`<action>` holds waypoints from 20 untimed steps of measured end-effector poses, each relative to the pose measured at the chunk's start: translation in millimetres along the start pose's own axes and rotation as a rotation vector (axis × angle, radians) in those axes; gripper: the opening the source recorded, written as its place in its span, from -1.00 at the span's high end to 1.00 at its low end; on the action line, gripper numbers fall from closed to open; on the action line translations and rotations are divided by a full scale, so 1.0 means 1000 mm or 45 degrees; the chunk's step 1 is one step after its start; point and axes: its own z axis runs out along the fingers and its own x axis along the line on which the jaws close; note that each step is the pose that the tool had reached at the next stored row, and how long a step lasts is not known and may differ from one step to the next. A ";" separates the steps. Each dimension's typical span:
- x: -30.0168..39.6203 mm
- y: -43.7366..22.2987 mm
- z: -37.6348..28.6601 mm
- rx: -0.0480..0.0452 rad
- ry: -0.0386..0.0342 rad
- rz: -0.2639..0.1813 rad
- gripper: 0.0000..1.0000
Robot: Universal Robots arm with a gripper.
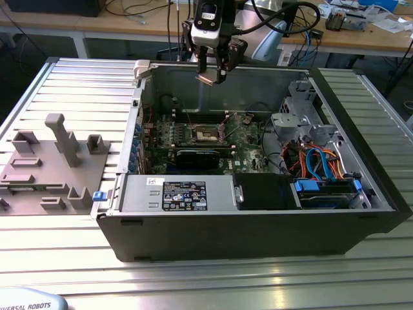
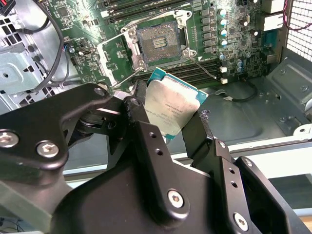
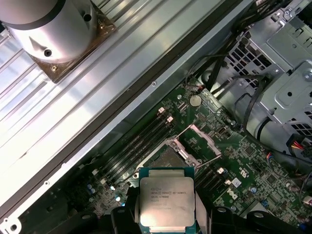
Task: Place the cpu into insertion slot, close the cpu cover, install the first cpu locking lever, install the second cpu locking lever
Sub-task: 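Place the cpu into insertion slot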
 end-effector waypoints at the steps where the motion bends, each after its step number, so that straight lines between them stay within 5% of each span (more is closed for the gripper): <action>1: 0.0000 0.0000 0.0000 0.000 0.0000 0.001 -0.08; 20: 0.0000 0.0000 0.0000 0.000 -0.0020 0.023 -0.08</action>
